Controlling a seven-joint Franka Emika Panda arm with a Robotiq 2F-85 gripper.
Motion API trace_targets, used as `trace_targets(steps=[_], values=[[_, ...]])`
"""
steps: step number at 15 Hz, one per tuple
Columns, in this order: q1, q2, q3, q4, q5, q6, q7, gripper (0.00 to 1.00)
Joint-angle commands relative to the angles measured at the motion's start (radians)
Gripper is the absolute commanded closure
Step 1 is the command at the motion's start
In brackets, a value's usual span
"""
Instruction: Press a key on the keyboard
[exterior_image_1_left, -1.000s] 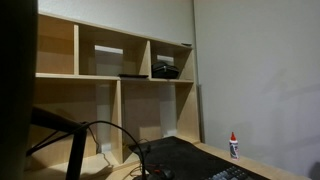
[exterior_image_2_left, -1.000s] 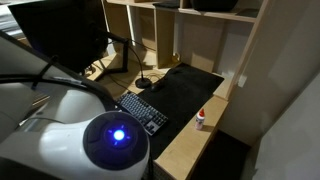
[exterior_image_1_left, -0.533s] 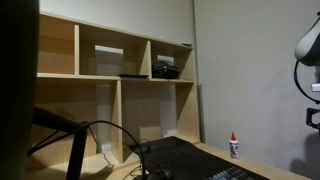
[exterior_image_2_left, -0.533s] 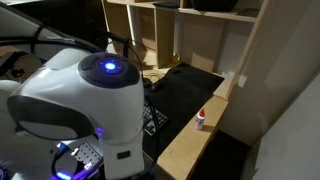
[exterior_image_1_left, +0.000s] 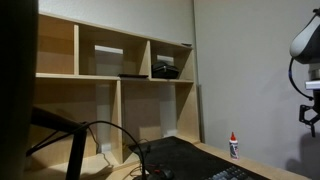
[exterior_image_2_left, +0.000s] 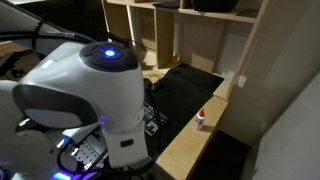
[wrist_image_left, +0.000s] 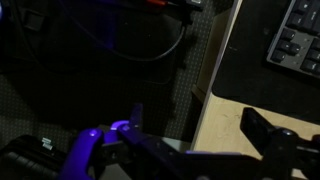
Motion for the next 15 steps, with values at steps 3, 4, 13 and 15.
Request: trace_targets(steps=[3, 4, 13, 15], values=[[0.114, 0.111, 0.113, 0.001, 0.069, 0.093, 0.048, 0.0], [0.131, 0.115, 0.114, 0.001, 0.078, 0.089, 0.06, 0.0], [0.188, 0.236, 0.126, -0.001, 0.085, 0.193, 0.141, 0.0], [0.225, 0.32, 0.125, -0.006, 0.096, 0.295, 0.182, 0.0]])
